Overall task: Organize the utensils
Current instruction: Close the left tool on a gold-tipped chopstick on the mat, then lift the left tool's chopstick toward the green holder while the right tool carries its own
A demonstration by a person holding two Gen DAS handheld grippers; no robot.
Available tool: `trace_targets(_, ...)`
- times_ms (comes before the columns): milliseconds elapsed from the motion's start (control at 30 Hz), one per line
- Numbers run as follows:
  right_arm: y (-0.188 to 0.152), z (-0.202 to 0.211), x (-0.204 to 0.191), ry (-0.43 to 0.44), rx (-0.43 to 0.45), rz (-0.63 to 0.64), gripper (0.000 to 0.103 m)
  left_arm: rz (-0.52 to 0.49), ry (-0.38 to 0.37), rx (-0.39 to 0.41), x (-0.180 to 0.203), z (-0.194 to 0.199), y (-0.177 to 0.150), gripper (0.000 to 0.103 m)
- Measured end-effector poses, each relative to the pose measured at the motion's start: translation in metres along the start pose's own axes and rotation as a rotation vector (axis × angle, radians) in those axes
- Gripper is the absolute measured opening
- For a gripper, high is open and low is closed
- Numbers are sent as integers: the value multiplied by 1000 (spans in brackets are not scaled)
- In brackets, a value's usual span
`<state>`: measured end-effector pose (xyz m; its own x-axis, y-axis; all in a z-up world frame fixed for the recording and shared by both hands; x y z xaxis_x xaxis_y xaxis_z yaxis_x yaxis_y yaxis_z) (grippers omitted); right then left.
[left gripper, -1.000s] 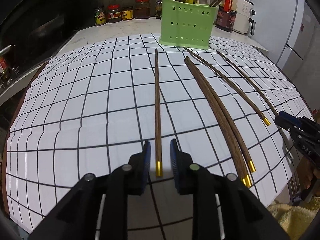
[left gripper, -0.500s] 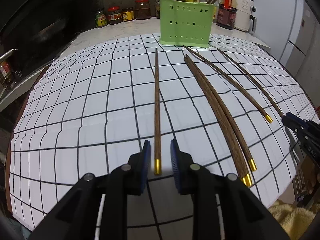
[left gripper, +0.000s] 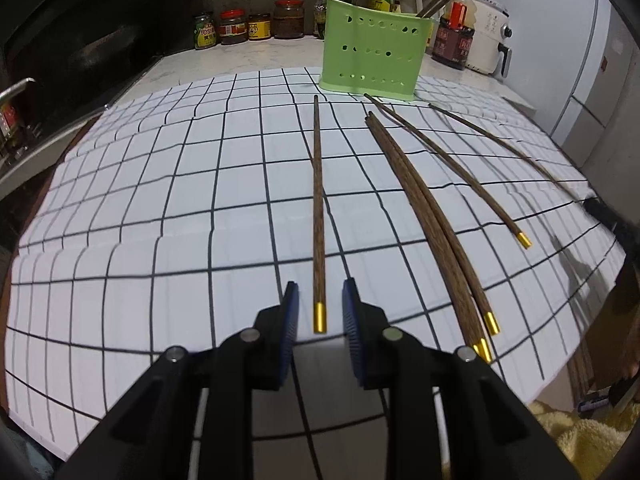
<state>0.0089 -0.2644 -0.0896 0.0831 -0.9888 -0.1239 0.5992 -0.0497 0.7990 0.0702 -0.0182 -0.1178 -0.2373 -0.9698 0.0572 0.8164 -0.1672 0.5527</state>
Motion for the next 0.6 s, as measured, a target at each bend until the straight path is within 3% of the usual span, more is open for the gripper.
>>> trace_targets(133,25,29,-7,24,106,6,7,6,-8,5,2,2,-4,30)
trace_targets(233,33,35,-13,14,129,36,7,-5,20,4,7,2,-5,30)
trace_targets(300,31,32,-14,20,116,36,7,-7,37,0,8,1,-5,29)
trace_targets(433,21,21,-14,39,71,22,7,-33,88,8,11,1,-6,7)
trace_targets(600,12,9,-15,62,29,4,7,-50,64,52,11,11,1,7)
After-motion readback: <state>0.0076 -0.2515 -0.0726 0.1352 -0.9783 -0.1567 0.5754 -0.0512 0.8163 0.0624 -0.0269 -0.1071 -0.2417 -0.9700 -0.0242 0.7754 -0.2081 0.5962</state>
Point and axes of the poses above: each gripper's, at about its wrist camera, not at the fingertips, and z roughly against the way its jaws point, x to its right, y to its top, the point moved 2 cm from there along -z, roughly the way its jaws point, and after that the axes turned 2 degrees about -x, right-handed, at the moved point
